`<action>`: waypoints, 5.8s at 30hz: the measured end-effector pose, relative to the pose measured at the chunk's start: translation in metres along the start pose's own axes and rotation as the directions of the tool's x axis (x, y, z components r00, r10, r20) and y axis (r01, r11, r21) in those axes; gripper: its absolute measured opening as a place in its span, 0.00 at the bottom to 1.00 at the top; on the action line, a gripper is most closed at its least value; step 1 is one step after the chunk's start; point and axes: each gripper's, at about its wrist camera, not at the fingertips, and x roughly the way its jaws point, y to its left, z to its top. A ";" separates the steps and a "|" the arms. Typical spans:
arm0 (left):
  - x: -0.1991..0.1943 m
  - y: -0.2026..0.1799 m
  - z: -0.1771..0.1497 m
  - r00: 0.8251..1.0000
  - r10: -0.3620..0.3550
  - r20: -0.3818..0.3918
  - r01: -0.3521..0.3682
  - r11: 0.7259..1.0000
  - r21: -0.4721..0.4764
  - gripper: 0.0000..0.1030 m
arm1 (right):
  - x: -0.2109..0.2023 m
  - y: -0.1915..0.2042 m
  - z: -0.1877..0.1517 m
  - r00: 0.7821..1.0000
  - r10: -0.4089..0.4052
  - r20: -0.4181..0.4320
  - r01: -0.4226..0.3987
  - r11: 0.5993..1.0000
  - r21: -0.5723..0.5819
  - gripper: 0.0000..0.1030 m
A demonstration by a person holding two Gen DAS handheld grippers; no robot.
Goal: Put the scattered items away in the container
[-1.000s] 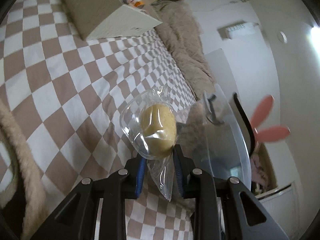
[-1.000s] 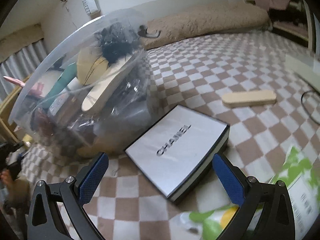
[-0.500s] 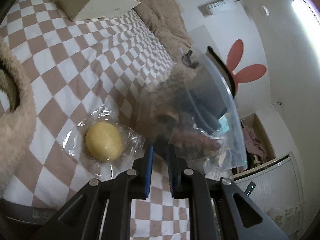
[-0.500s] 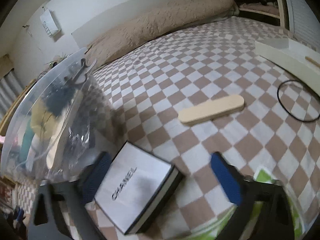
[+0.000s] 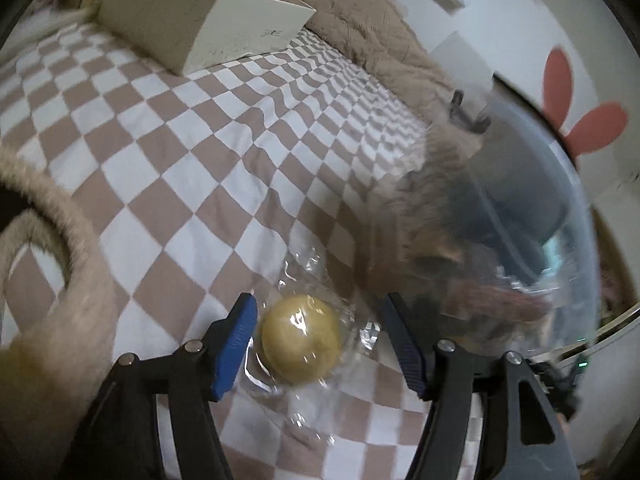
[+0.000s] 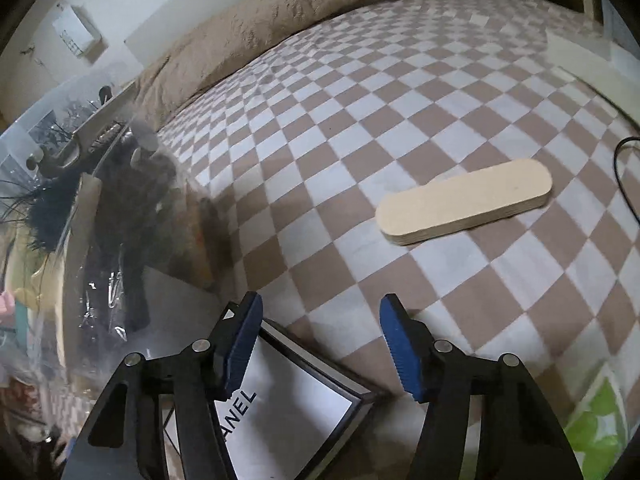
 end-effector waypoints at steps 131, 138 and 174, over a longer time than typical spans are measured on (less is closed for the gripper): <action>0.063 -0.112 -0.097 0.809 -0.200 -0.552 0.443 0.826 0.349 0.95 | -0.061 0.116 -0.219 0.837 0.443 -0.322 -0.503 0.854 -0.133 0.60; 0.069 -0.102 -0.088 0.783 -0.266 -0.562 0.456 0.860 0.228 0.98 | -0.030 0.134 -0.213 0.843 0.433 -0.319 -0.476 0.877 -0.066 0.60; 0.024 -0.101 -0.067 0.866 -0.331 -0.376 0.447 0.848 0.284 0.99 | -0.090 0.124 -0.189 0.875 0.483 -0.040 -0.484 0.865 -0.134 0.36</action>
